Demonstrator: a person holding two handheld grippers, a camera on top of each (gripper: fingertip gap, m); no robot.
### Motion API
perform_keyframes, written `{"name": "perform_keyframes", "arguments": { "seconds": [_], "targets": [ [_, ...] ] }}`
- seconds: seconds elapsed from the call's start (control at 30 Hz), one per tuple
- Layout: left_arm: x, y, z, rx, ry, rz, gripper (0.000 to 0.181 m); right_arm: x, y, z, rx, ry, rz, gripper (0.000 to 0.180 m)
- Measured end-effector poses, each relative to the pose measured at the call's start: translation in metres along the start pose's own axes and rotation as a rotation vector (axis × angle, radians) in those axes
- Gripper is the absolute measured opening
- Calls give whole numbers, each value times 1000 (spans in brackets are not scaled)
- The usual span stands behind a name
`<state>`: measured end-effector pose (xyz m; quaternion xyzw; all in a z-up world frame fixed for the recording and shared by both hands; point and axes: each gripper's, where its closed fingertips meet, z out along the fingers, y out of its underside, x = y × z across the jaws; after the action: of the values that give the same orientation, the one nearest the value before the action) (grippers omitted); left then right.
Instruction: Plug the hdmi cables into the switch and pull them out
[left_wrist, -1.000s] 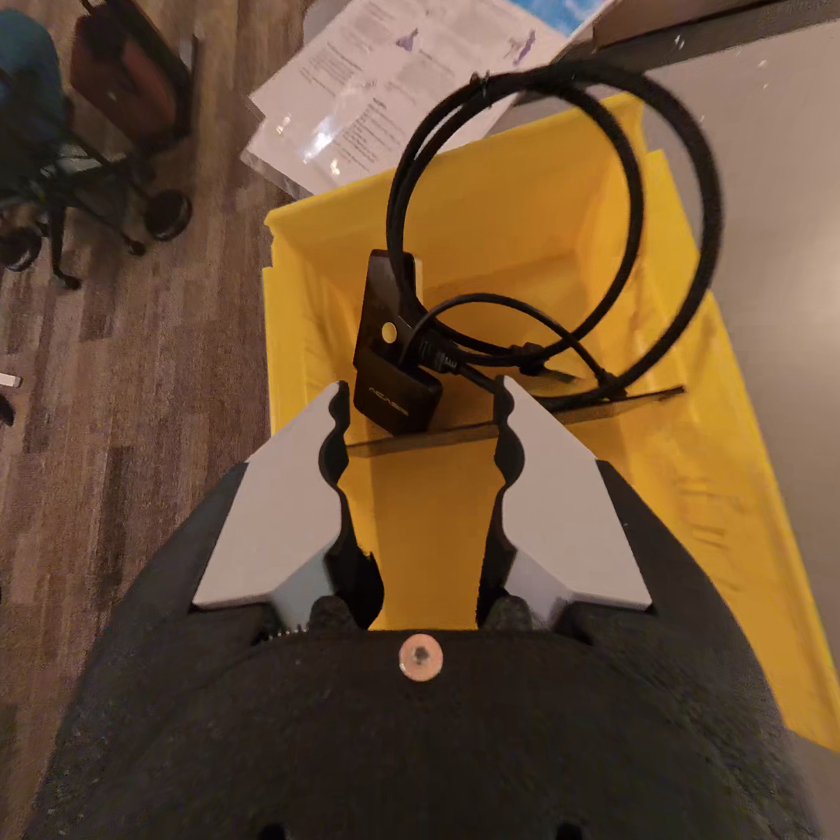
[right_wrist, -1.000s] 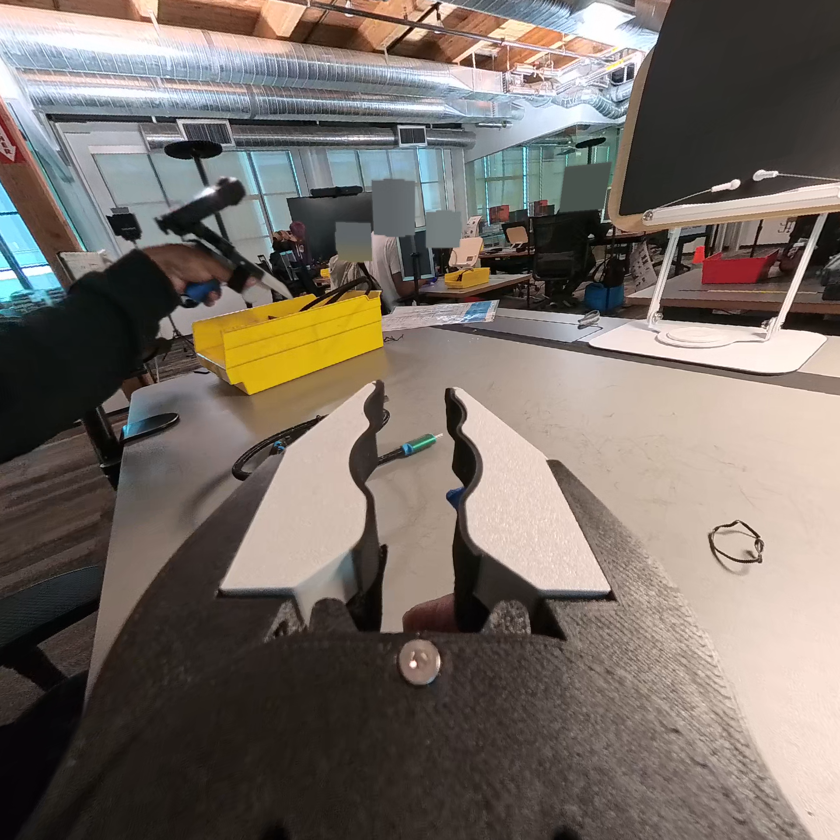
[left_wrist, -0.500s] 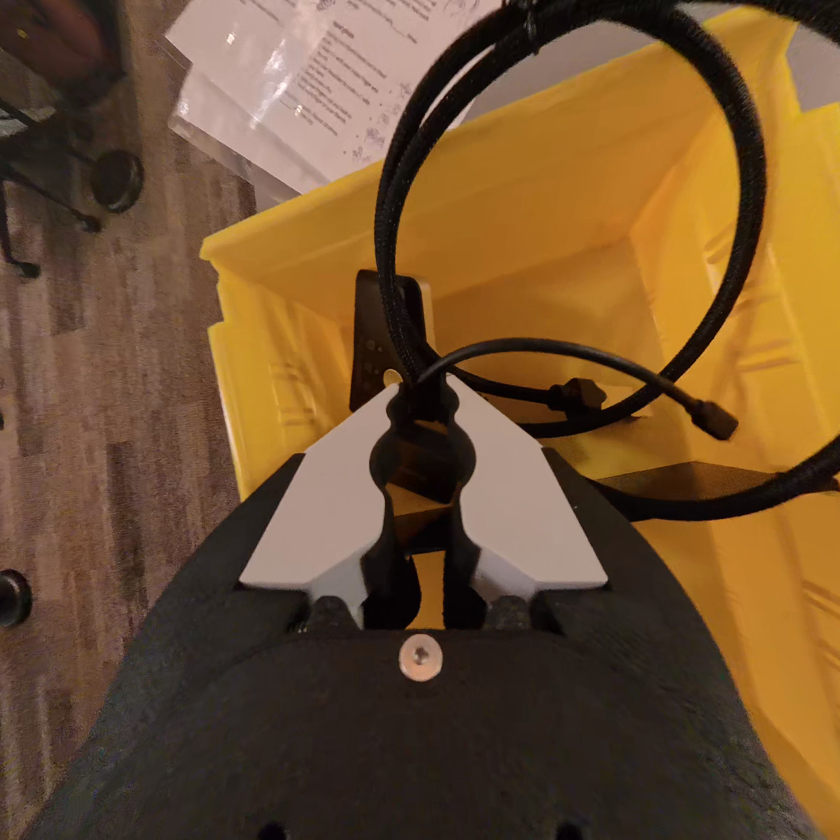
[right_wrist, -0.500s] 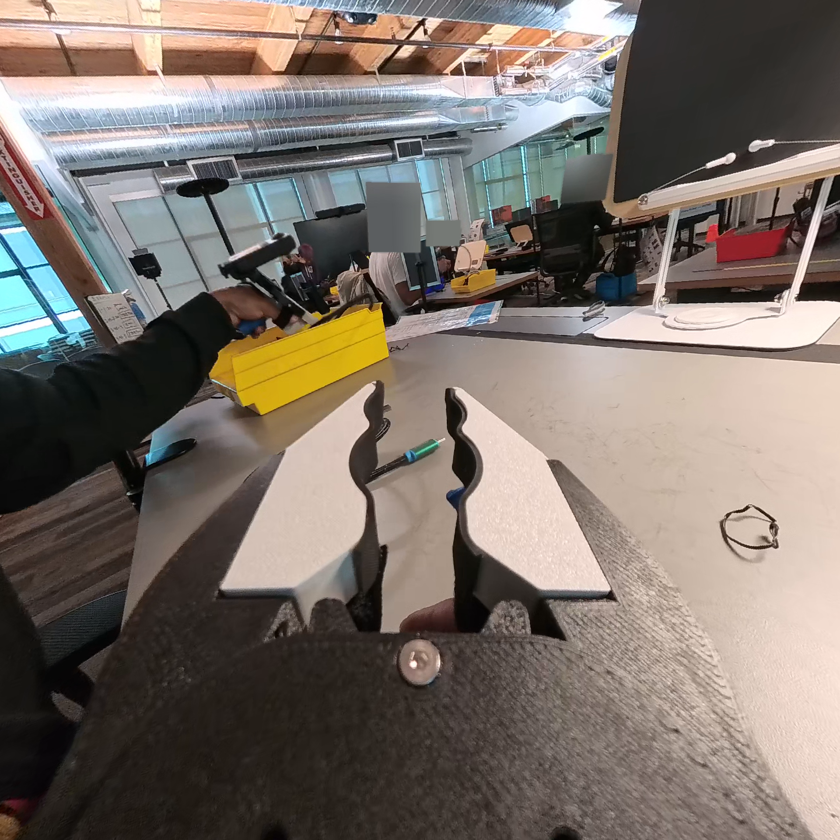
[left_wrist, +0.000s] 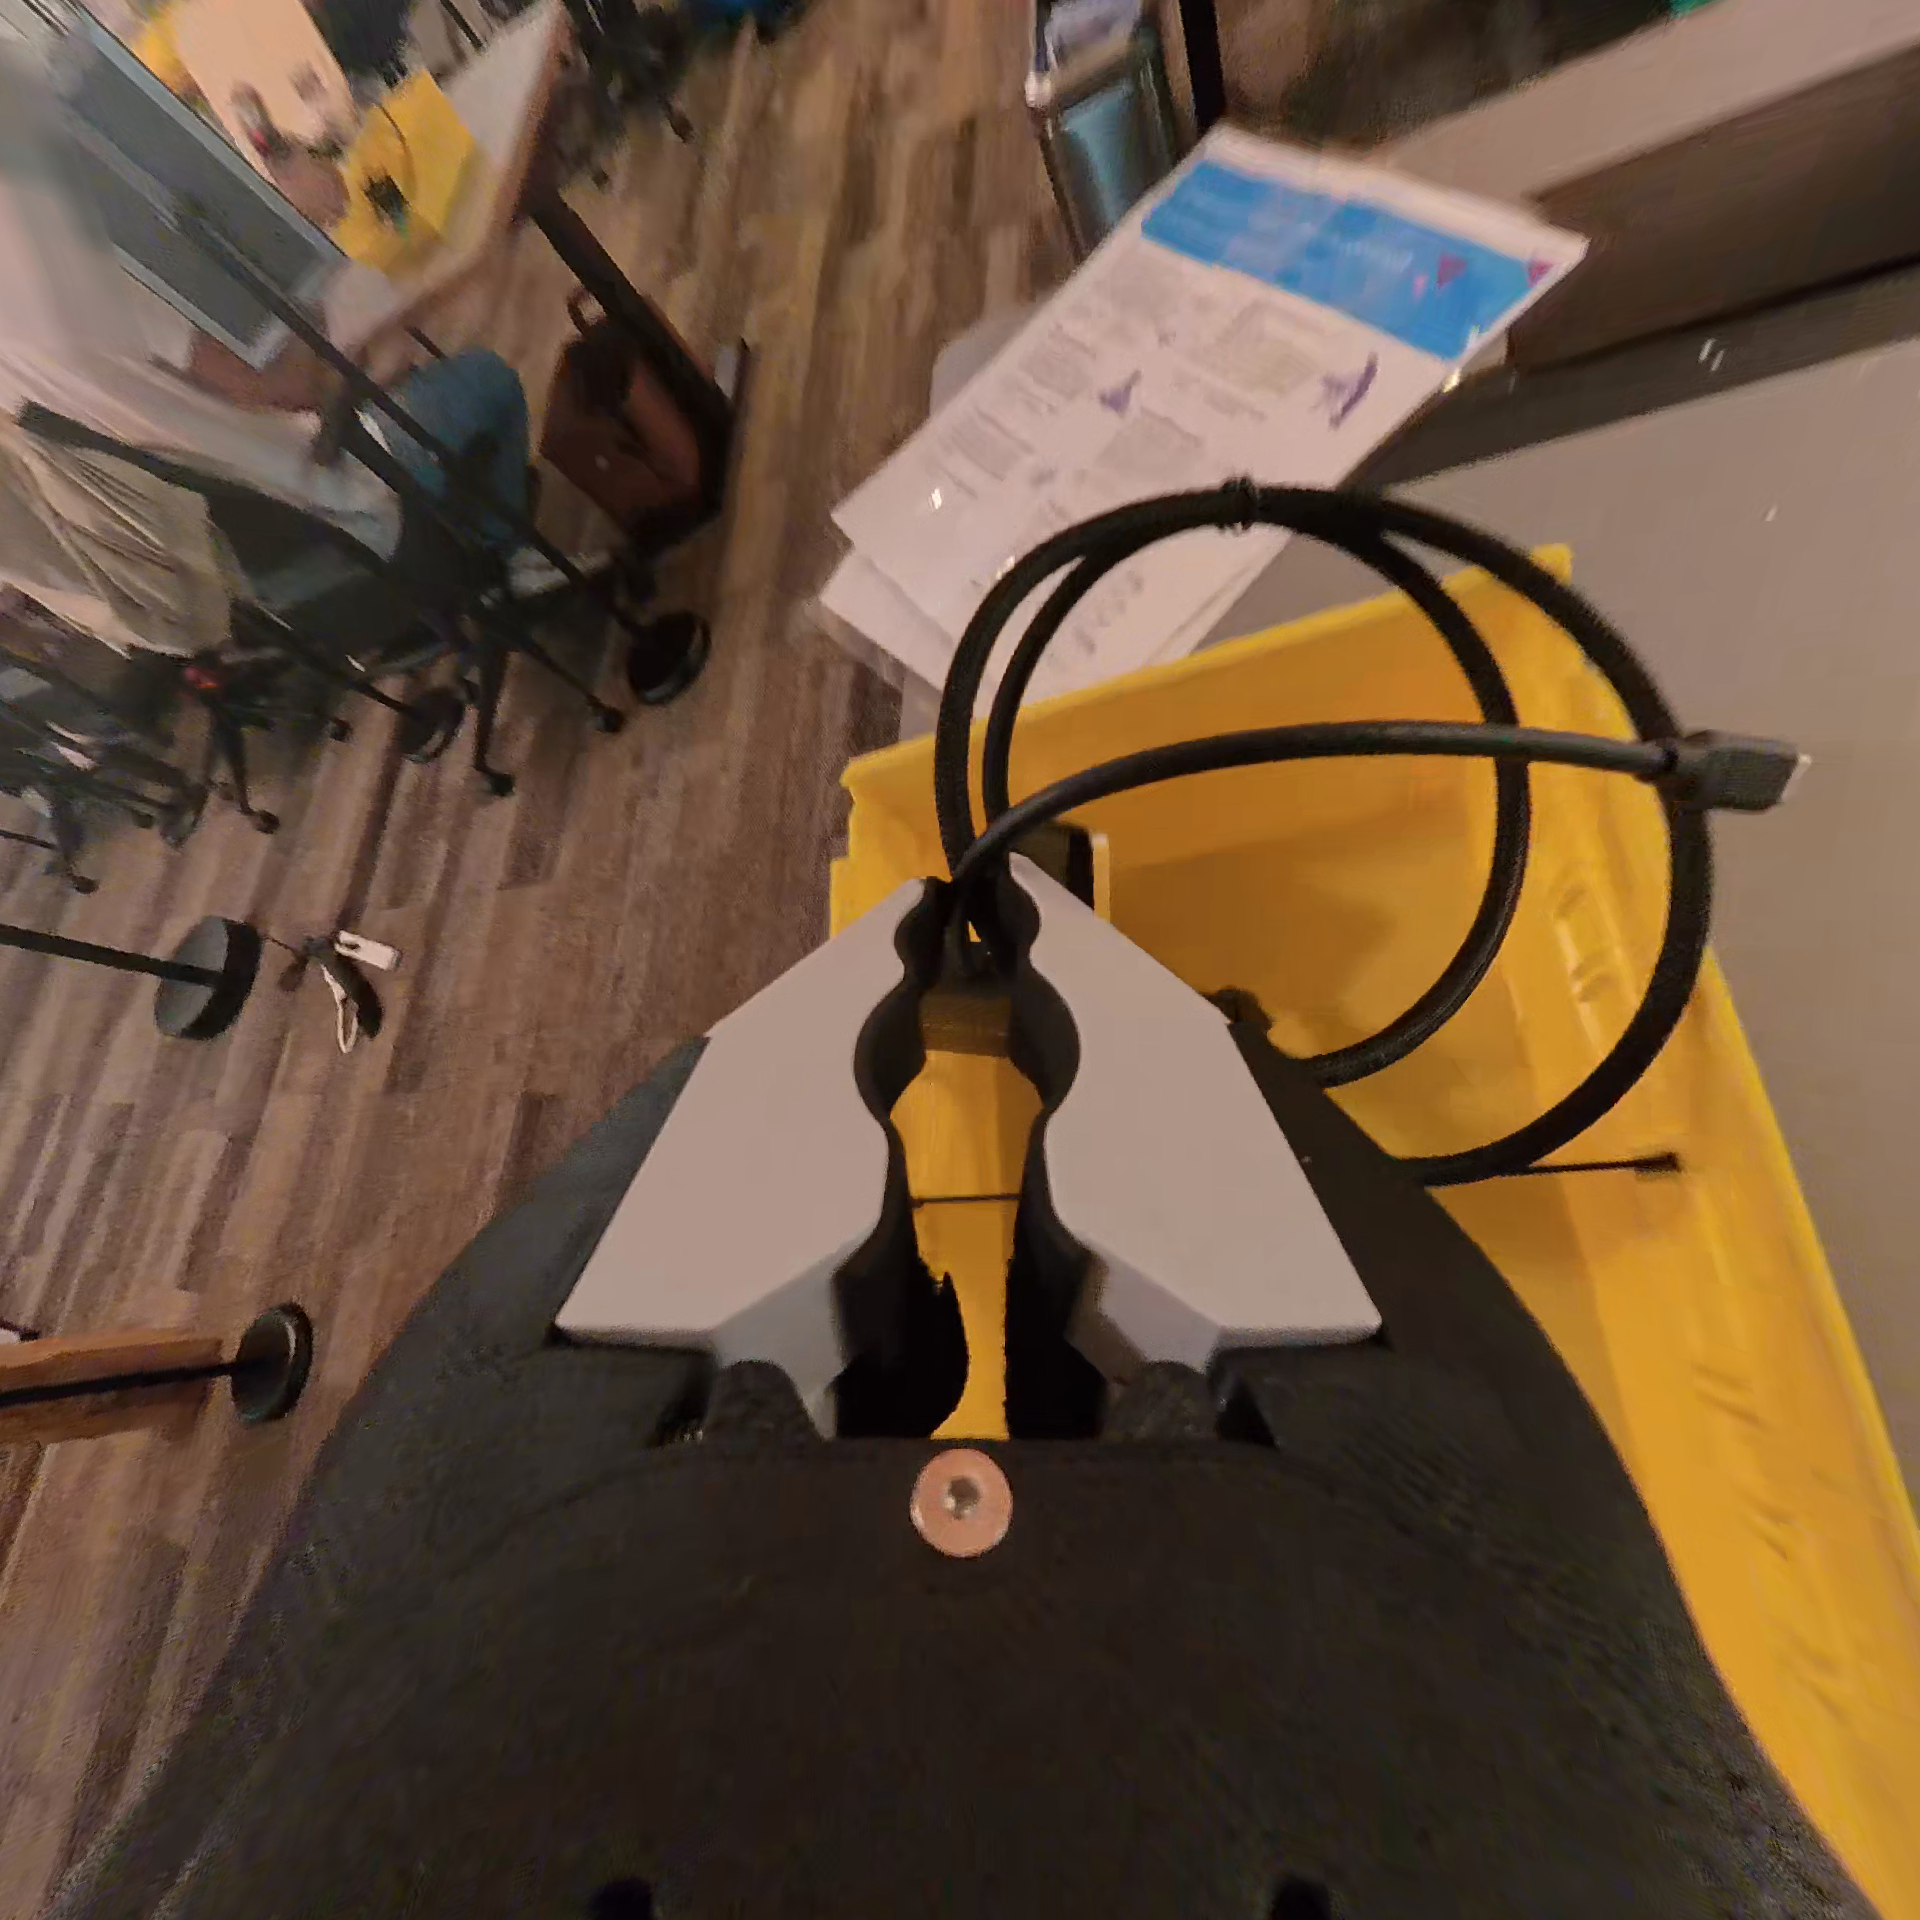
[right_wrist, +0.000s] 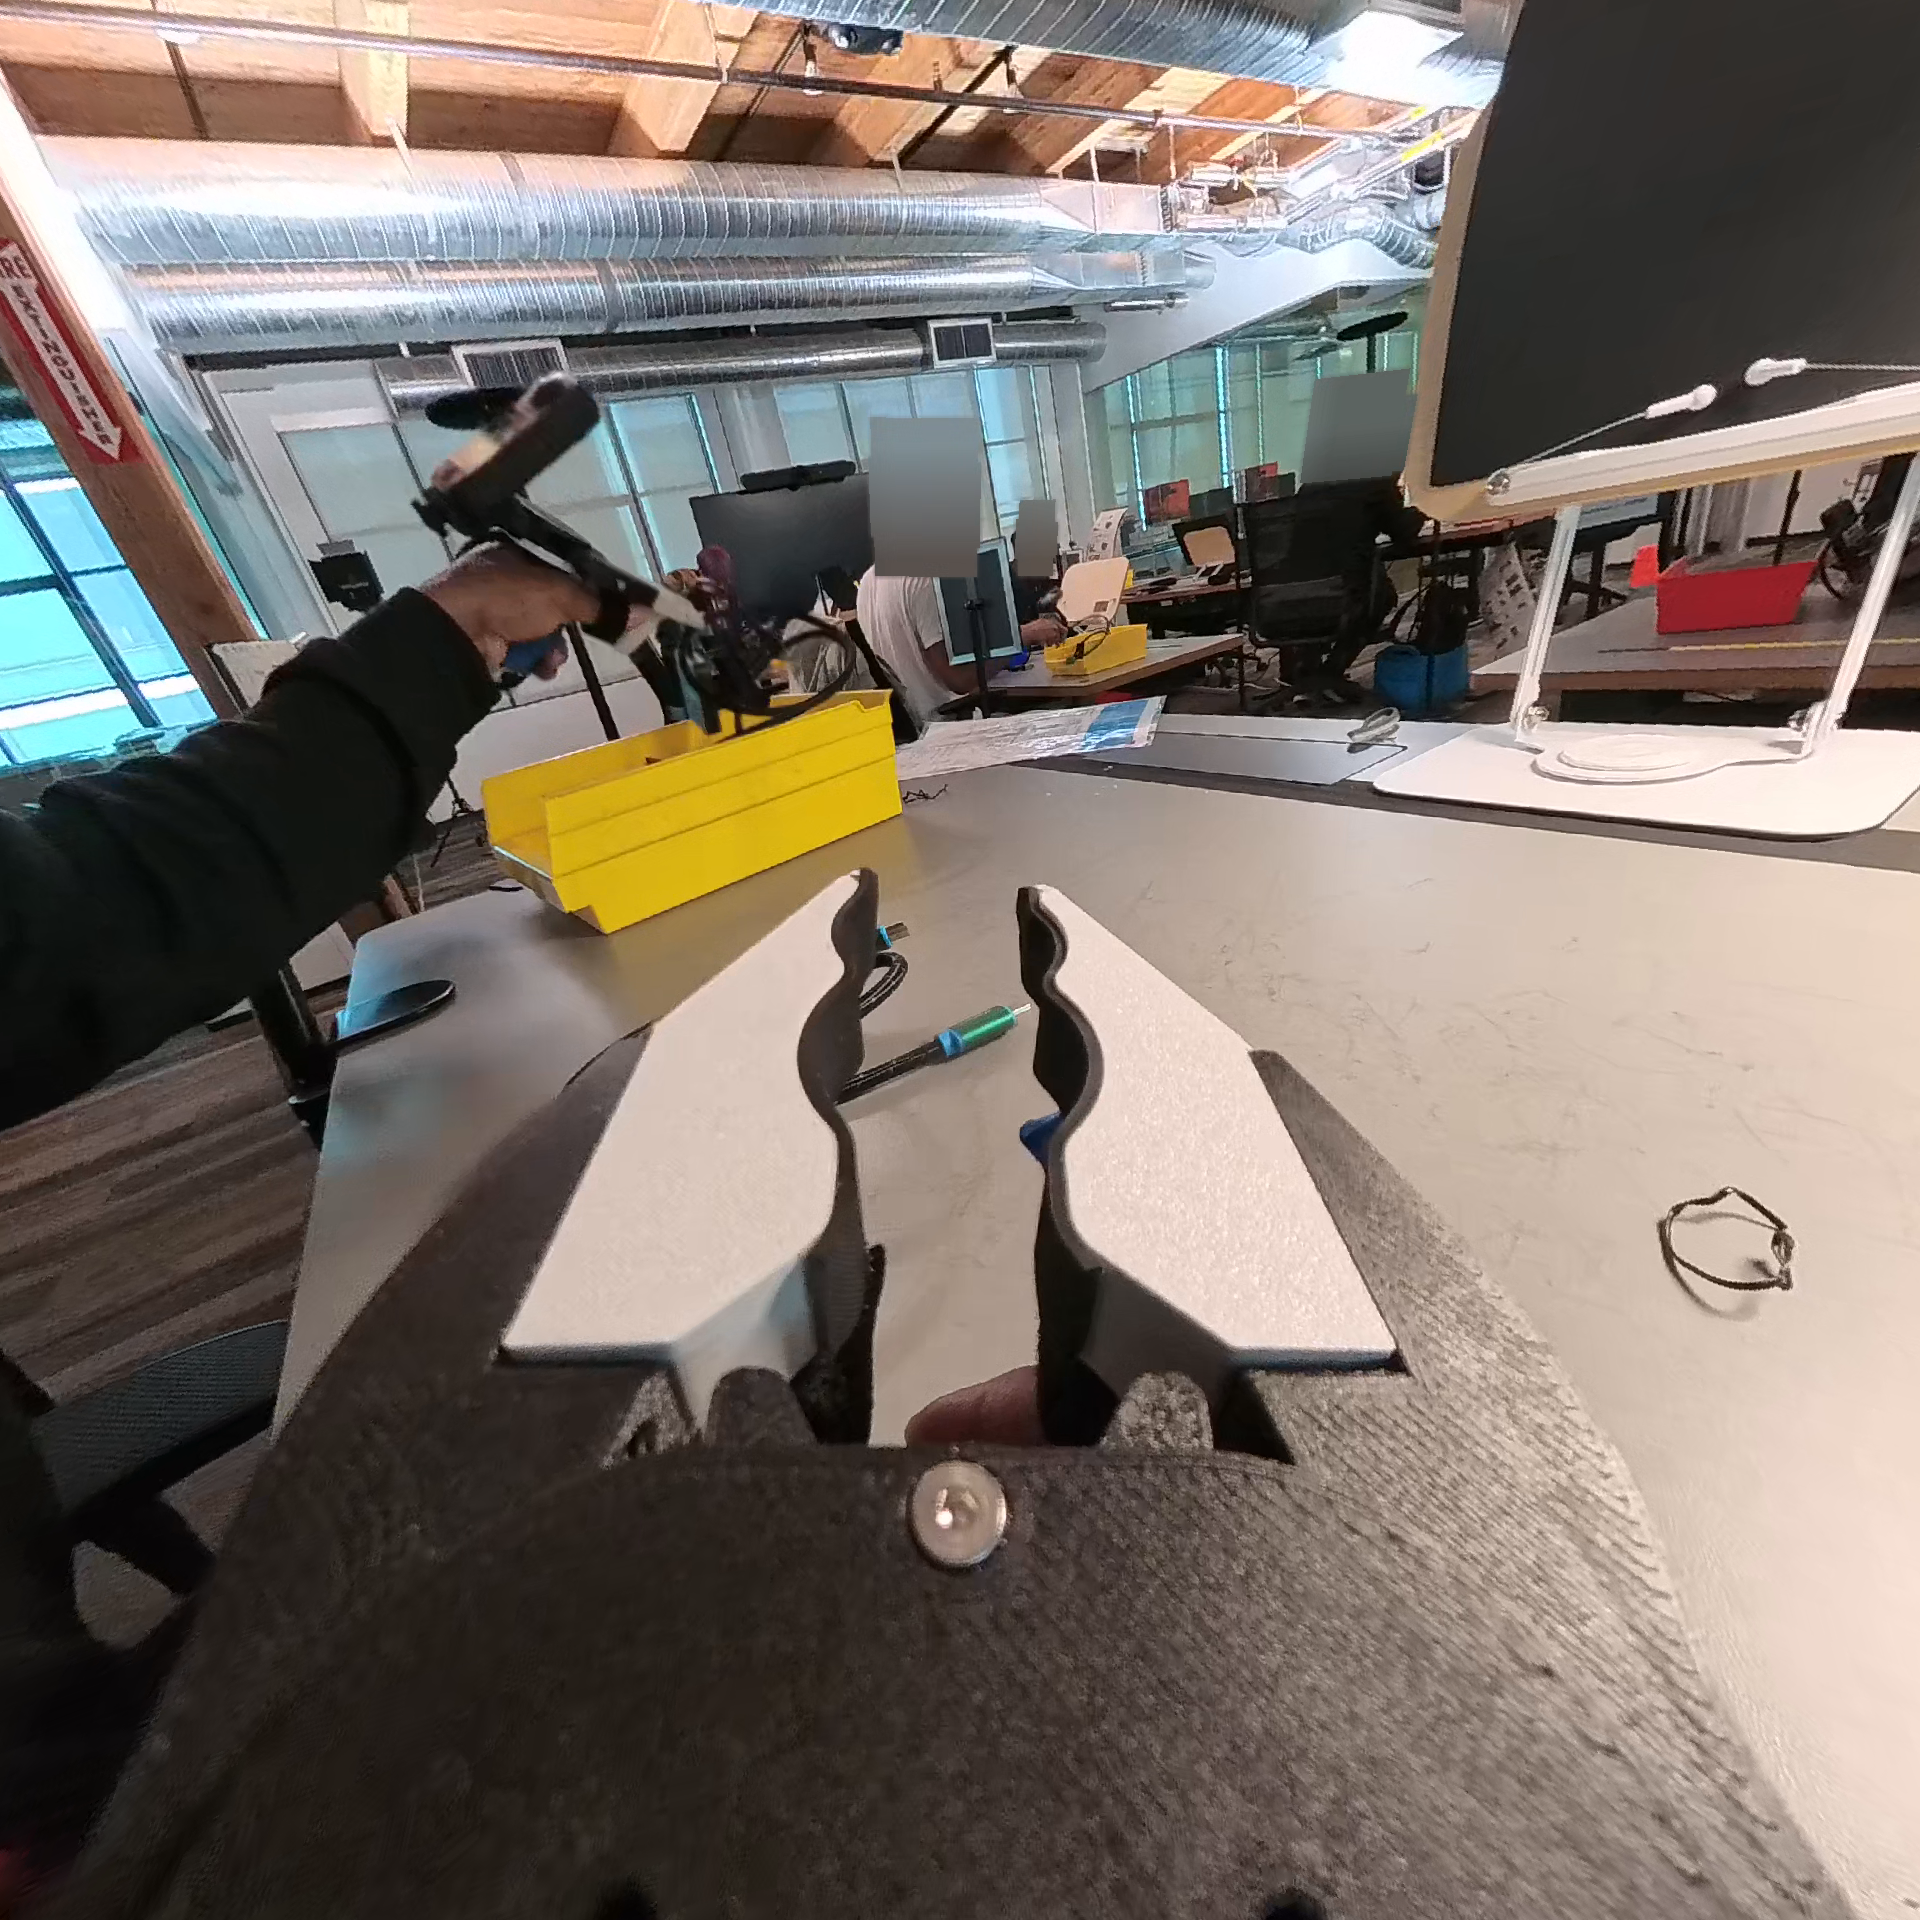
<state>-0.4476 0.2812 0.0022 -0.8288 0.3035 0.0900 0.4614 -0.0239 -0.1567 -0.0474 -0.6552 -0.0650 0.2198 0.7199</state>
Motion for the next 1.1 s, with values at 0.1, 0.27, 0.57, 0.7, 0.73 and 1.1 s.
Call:
{"name": "perform_keyframes", "arguments": {
  "seconds": [0.1,0.27,0.57,0.7,0.73,1.1],
  "targets": [
    [-1,-24,-18,103,-35,-5,8,-1,0,-1,2,-5,11,28],
    [-1,-70,-61,316,-51,-43,7,-2,0,-2,5,-19,35,28],
    [3,-155,-161,651,3,-106,3,-7,1,-2,-3,-32,16,28],
    [23,-171,-177,647,67,-59,3,-10,1,-3,-5,-40,11,28],
    [31,-173,-180,644,88,-44,3,-11,1,-3,-5,-41,9,28],
    [250,-120,-191,395,606,417,3,-14,3,-2,-17,-49,-4,28]
  ]
}}
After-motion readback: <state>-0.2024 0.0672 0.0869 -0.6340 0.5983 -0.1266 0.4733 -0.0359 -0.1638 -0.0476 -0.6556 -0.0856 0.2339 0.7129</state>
